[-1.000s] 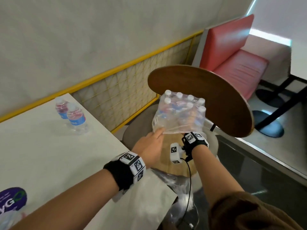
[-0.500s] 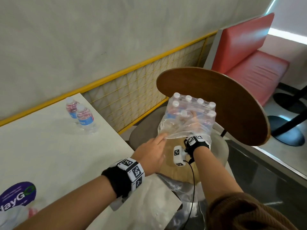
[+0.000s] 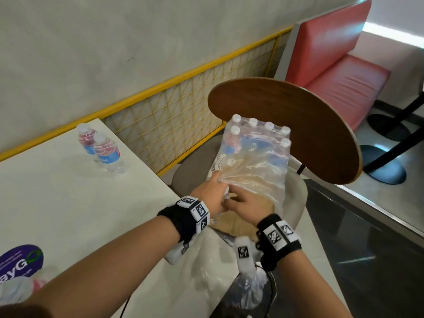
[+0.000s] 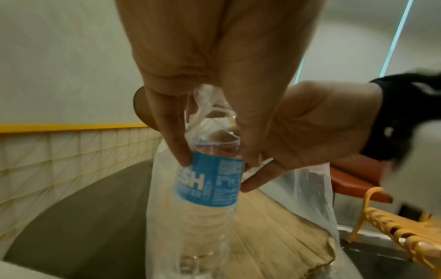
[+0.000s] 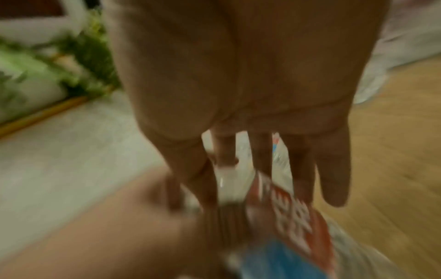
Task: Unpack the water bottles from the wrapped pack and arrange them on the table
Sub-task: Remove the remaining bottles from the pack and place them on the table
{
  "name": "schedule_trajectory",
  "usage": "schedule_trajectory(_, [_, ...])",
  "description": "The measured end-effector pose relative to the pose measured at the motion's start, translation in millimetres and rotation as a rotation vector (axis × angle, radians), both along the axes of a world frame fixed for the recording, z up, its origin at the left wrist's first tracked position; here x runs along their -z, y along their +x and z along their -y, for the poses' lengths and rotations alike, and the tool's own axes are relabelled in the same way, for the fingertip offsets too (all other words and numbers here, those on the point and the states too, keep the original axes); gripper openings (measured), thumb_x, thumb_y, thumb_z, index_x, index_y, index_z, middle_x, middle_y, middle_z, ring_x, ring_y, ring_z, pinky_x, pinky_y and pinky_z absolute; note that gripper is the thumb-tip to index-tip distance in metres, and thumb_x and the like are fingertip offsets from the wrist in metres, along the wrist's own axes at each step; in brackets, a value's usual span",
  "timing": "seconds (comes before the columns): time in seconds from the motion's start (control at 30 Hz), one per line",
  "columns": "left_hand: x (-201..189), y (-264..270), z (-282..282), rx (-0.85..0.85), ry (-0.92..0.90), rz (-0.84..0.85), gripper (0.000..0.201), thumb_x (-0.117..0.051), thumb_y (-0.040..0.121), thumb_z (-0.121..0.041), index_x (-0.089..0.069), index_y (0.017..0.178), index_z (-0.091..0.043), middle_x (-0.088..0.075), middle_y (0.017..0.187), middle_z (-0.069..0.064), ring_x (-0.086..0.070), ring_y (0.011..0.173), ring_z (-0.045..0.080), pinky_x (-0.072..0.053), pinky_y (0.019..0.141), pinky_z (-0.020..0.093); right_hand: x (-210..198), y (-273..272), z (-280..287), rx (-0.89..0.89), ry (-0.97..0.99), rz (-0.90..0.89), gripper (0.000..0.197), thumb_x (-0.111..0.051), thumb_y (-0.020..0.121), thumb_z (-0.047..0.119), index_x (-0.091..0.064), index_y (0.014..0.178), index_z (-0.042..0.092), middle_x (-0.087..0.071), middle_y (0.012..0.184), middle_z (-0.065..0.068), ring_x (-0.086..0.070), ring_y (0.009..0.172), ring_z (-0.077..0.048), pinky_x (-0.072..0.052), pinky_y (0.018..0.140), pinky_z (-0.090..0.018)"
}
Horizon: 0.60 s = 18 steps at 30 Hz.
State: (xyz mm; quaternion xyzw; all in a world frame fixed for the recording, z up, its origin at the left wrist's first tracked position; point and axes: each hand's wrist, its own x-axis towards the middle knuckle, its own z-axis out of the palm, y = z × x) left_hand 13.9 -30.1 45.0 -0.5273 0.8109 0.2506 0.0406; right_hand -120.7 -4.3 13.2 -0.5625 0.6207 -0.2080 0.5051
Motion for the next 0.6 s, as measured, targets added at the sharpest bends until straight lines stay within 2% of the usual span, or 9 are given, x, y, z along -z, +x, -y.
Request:
schedule_trajectory(0.07, [3, 0, 3, 0.004, 0.015, 0.000, 0.048, -0.071, 0.081, -0.029, -0.051, 0.120, -0.010, -0.020, 0.150, 0.004, -0.059, 0.105, 0.031, -0.049, 0.088, 0.038, -8, -11, 9, 0.052, 0.031, -0.039, 0.026, -0.061, 0.086, 0.018, -0.064, 0.108, 0.030, -0.063, 0.117, 0.006, -0.058, 0.111, -0.018, -0.044, 0.103, -0.039])
schedule_trajectory(0.13, [4, 1, 3, -0.002, 0.012, 0.008, 0.052, -0.072, 0.080, -0.031, -0.049, 0.122, -0.011, -0.027, 0.144, 0.001, -0.060, 0.103, 0.029, -0.049, 0.088, 0.037, -8, -27, 23, 0.141, 0.052, -0.188, 0.031, -0.056, 0.090, 0.018, -0.060, 0.120, 0.015, -0.058, 0.128, -0.008, -0.052, 0.121, -0.025, -0.039, 0.107, -0.039])
schedule_trajectory(0.2, [3, 0, 3, 0.007, -0.006, 0.035, 0.052, -0.070, 0.081, -0.032, -0.048, 0.122, -0.010, -0.032, 0.140, 0.001, -0.059, 0.100, 0.027, -0.049, 0.086, 0.035, -10, -41, 34, 0.131, 0.068, -0.371, 0.043, -0.049, 0.096, 0.018, -0.045, 0.136, 0.004, -0.045, 0.141, -0.013, -0.042, 0.131, -0.027, -0.039, 0.103, -0.021])
schedule_trajectory(0.27, [2, -3, 3, 0.023, -0.024, 0.062, 0.048, -0.069, 0.082, -0.031, -0.048, 0.118, -0.007, -0.034, 0.136, 0.003, -0.059, 0.097, 0.027, -0.048, 0.082, 0.035, -18, -47, 41, 0.214, 0.066, -0.392, 0.050, -0.048, 0.097, 0.012, -0.032, 0.142, 0.001, -0.036, 0.146, -0.007, -0.036, 0.134, -0.024, -0.041, 0.082, -0.005])
schedule_trajectory(0.3, [2, -5, 3, 0.028, -0.024, 0.073, 0.047, -0.069, 0.083, -0.031, -0.048, 0.117, -0.006, -0.034, 0.135, 0.004, -0.059, 0.096, 0.028, -0.048, 0.082, 0.035, -18, -50, 41, 0.209, 0.095, -0.449, 0.053, -0.052, 0.095, 0.016, -0.032, 0.143, 0.004, -0.033, 0.149, -0.009, -0.035, 0.135, -0.025, -0.041, 0.083, -0.006])
schedule_trajectory(0.37, [2, -10, 3, 0.033, -0.015, 0.089, 0.049, -0.069, 0.083, -0.030, -0.046, 0.119, -0.006, -0.035, 0.135, 0.005, -0.059, 0.098, 0.029, -0.048, 0.082, 0.036, -30, -46, 31, 0.158, 0.209, -0.590, 0.058, -0.063, 0.088, 0.029, -0.042, 0.139, 0.011, -0.039, 0.147, -0.006, -0.041, 0.131, -0.026, -0.042, 0.099, -0.026])
schedule_trajectory(0.4, [1, -12, 3, 0.033, -0.010, 0.097, 0.051, -0.069, 0.083, -0.029, -0.045, 0.121, -0.007, -0.035, 0.135, 0.005, -0.059, 0.101, 0.029, -0.048, 0.083, 0.037, -26, -49, 31, 0.160, 0.248, -0.630, 0.058, -0.067, 0.085, 0.031, -0.046, 0.136, 0.014, -0.044, 0.143, -0.005, -0.045, 0.128, -0.025, -0.043, 0.100, -0.031])
schedule_trajectory(0.5, [-1, -16, 4, 0.027, 0.013, 0.107, 0.055, -0.069, 0.084, -0.027, -0.041, 0.127, -0.008, -0.035, 0.136, 0.006, -0.058, 0.106, 0.030, -0.048, 0.085, 0.040, -23, -50, 42, 0.215, 0.222, -0.648, 0.063, -0.067, 0.085, 0.028, -0.039, 0.141, 0.021, -0.048, 0.141, -0.003, -0.049, 0.126, -0.021, -0.044, 0.099, -0.031])
schedule_trajectory(0.6, [-2, -14, 6, 0.016, 0.023, 0.087, 0.056, -0.069, 0.083, -0.028, -0.041, 0.128, -0.008, -0.036, 0.134, 0.006, -0.059, 0.105, 0.030, -0.047, 0.085, 0.039, -23, -49, 49, 0.158, 0.182, -0.714, 0.067, -0.075, 0.078, 0.031, -0.045, 0.138, 0.022, -0.058, 0.132, -0.001, -0.056, 0.118, -0.017, -0.044, 0.094, -0.025])
